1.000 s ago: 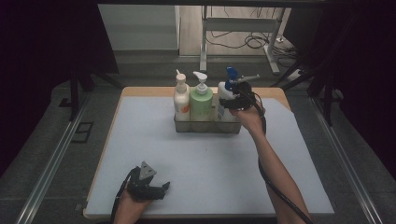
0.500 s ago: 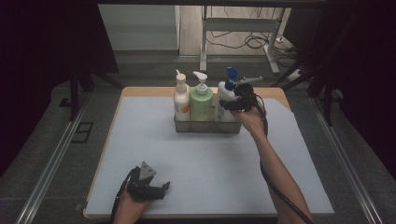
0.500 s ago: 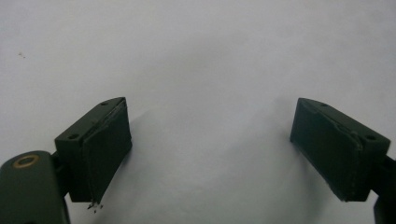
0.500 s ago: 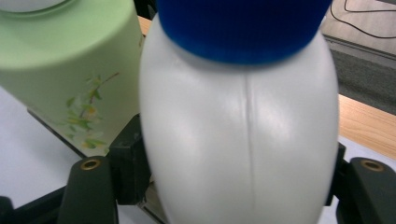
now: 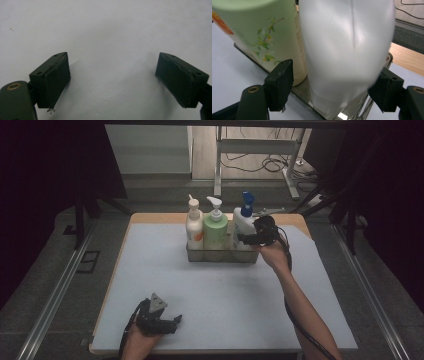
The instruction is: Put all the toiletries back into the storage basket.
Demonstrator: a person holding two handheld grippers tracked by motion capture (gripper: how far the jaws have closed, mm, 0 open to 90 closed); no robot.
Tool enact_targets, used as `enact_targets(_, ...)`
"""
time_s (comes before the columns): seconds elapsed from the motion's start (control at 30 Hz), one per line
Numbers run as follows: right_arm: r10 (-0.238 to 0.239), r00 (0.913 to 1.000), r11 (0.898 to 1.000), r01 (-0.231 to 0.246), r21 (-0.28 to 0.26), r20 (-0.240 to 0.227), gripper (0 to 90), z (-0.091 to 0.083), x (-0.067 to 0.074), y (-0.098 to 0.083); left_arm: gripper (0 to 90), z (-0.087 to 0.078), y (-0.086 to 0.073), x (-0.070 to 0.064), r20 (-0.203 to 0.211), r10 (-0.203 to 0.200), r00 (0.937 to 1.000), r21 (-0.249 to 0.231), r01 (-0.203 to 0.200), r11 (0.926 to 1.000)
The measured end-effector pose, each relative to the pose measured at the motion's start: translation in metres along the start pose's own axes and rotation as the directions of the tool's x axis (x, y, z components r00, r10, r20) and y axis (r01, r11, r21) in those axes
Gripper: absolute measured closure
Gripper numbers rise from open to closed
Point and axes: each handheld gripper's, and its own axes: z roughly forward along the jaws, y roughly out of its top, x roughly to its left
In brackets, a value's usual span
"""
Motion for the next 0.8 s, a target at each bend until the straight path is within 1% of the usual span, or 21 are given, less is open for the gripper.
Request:
enact_targets(0.2, 0.008, 0.9999, 1.000, -0.008, 0.000, -0.008, 29.3, -0.009, -0.002, -0.006, 12.2, 0.000, 0.000, 0.000, 0.000, 0.000, 1.0000, 0.000, 0.000, 1.0000)
enact_targets(0.33, 0.010, 0.9996, 1.000, -0.010, 0.000, -0.026, 33.4, -0.015, -0.004, -0.012, 12.2, 0.000, 0.000, 0.000, 0.000, 0.000, 1.0000, 0.000, 0.000, 1.0000)
enact_targets(0.47, 0.011, 0.9994, 1.000, -0.011, 0.004, -0.032, 38.9, -0.020, -0.005, -0.017, 12.2, 0.000, 0.000, 0.000, 0.000, 0.000, 1.0000, 0.000, 0.000, 1.0000)
enact_targets(0.6, 0.001, 0.9995, 1.000, -0.001, 0.011, -0.032, 47.5, -0.027, -0.006, -0.023, 12.2, 0.000, 0.000, 0.000, -0.001, 0.000, 1.0000, 0.001, 0.000, 1.0000)
enact_targets(0.63, -0.004, 0.9995, 1.000, 0.004, 0.016, -0.033, 51.6, -0.028, -0.007, -0.025, 12.2, 0.000, 0.000, 0.000, 0.000, 0.000, 1.0000, 0.001, 0.000, 1.0000)
enact_targets(0.67, -0.009, 0.9993, 1.000, 0.009, 0.018, -0.036, 53.6, -0.029, -0.007, -0.026, 12.2, 0.000, 0.000, 0.000, -0.001, 0.000, 1.0000, 0.001, 0.000, 1.0000)
enact_targets(0.73, -0.015, 0.9995, 1.000, 0.016, 0.021, -0.027, 60.0, -0.032, -0.008, -0.029, 12.2, 0.000, 0.000, 0.000, -0.001, 0.000, 1.0000, 0.001, 0.000, 1.0000)
enact_targets(0.8, -0.020, 0.9996, 0.999, 0.021, 0.027, -0.018, 64.0, -0.034, -0.009, -0.032, 12.2, 0.000, 0.000, 0.000, -0.001, 0.000, 1.0000, 0.001, 0.000, 1.0000)
